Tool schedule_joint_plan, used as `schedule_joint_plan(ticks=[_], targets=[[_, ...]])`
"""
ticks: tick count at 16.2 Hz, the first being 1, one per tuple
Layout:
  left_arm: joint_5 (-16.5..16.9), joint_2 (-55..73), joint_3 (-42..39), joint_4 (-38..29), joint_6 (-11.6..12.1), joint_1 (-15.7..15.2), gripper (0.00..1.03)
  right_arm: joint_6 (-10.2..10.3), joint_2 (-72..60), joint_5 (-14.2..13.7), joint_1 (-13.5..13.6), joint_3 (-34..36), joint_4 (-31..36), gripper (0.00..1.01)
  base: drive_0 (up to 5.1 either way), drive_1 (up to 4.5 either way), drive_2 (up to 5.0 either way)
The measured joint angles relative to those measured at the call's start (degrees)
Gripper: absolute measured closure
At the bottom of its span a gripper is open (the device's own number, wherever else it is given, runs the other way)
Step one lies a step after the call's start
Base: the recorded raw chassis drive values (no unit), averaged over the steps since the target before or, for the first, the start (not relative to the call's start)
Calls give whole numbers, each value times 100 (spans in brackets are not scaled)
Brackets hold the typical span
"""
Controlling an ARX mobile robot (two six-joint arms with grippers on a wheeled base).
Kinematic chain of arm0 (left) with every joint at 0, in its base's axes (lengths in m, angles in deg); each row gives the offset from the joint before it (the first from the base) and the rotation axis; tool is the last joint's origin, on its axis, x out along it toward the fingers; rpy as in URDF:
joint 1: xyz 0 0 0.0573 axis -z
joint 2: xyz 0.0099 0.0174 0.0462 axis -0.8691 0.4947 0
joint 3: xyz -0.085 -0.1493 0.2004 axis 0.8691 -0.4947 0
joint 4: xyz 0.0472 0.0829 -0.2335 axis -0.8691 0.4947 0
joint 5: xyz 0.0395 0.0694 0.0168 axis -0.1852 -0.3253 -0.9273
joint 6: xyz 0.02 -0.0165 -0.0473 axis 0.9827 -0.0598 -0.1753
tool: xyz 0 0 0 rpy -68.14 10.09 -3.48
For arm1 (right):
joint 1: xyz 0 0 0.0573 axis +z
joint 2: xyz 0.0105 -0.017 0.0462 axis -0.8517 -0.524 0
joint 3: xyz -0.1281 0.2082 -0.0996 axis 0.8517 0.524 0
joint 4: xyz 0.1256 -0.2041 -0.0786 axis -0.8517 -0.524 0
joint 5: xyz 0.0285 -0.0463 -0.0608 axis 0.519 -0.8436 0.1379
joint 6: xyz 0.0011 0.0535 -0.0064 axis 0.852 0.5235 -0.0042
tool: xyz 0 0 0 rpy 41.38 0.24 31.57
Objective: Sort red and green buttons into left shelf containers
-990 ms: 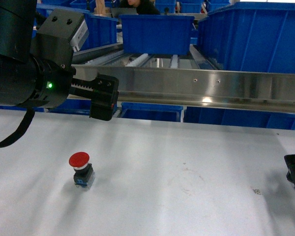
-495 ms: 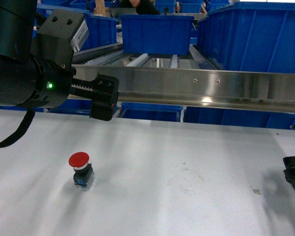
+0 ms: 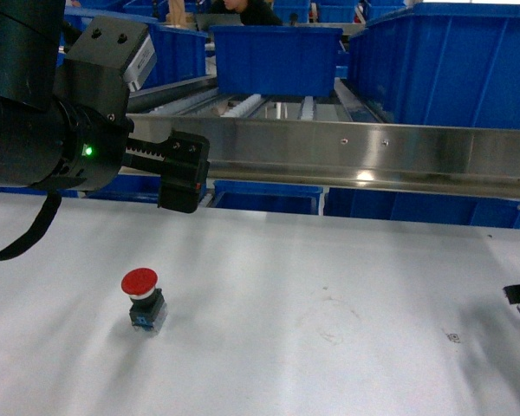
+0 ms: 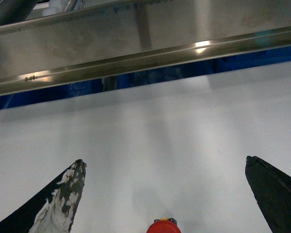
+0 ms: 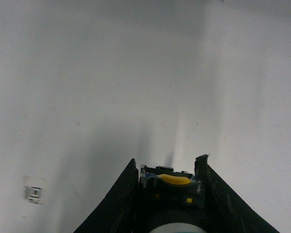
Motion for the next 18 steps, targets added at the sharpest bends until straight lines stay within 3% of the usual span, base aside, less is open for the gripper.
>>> schedule_joint_plan(ticks=[4,6,8,10,13,15,18], targets=[[2,0,0,0,0,0,5,382,1945,839,-417,702,1266,71,0,0,0],[2,0,0,0,0,0,5,614,2929,1150,-564,1403,1864,71,0,0,0],[2,0,0,0,0,0,5,804,4048,1290,-669,2393,2514,72,0,0,0],[0,0,0,-2,0,0,5,1025,5047,1281,-750,3209,2771,72,0,0,0],[2,0,0,0,0,0,5,1045,6255,1034,-822,4179,1869,72,0,0,0],[4,0,0,0,0,2,5,964,6277,881,-769,4212,1926,72,0,0,0],[0,0,0,9,-4,-2,5,922,6253,881,-767,4212,1919,72,0,0,0]])
